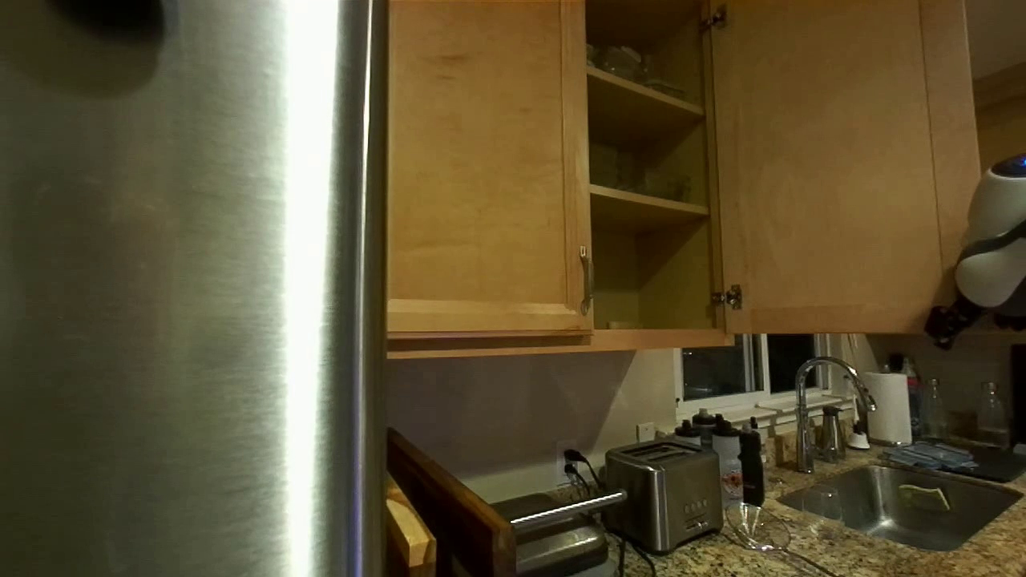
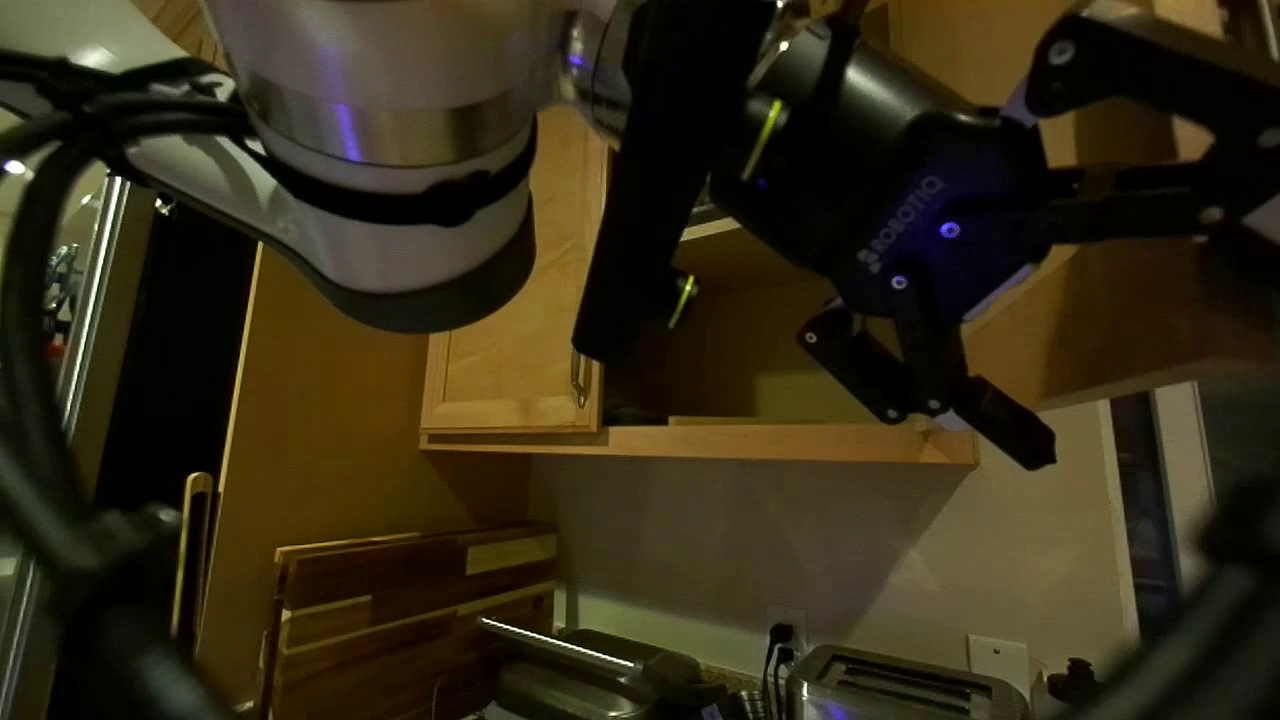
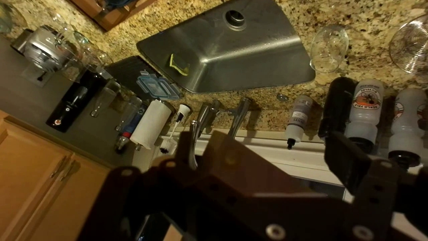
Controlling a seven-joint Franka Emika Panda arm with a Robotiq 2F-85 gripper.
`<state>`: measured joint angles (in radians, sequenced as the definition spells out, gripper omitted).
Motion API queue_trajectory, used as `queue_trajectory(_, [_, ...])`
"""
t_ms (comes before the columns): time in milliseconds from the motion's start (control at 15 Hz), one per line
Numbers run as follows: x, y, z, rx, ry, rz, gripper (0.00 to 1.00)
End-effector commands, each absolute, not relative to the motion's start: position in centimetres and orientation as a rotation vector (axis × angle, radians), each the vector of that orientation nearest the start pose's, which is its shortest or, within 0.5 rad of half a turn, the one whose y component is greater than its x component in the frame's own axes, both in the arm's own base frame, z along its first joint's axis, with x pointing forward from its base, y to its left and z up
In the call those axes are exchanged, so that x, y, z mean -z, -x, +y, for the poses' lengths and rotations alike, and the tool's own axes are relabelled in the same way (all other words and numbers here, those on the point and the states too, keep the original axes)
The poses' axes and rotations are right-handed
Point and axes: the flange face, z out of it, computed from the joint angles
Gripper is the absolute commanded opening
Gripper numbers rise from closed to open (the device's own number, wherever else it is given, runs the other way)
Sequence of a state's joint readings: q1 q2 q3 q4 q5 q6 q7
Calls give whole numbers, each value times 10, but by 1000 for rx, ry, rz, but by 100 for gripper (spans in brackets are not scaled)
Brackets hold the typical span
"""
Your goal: Put the block in the top cupboard and close it
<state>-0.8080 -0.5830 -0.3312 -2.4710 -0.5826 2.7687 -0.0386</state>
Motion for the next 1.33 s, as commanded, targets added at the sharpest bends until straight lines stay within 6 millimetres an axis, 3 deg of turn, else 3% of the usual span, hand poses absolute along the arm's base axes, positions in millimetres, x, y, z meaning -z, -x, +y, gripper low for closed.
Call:
queue_trajectory(0, [-584, -180, -398, -762, -2202, -700, 100])
queue_trajectory(667, [-587, -191, -323, -810, -2227, -389, 100])
queue_trajectory(1267, [-594, -195, -222, -694, -2296, -252, 100])
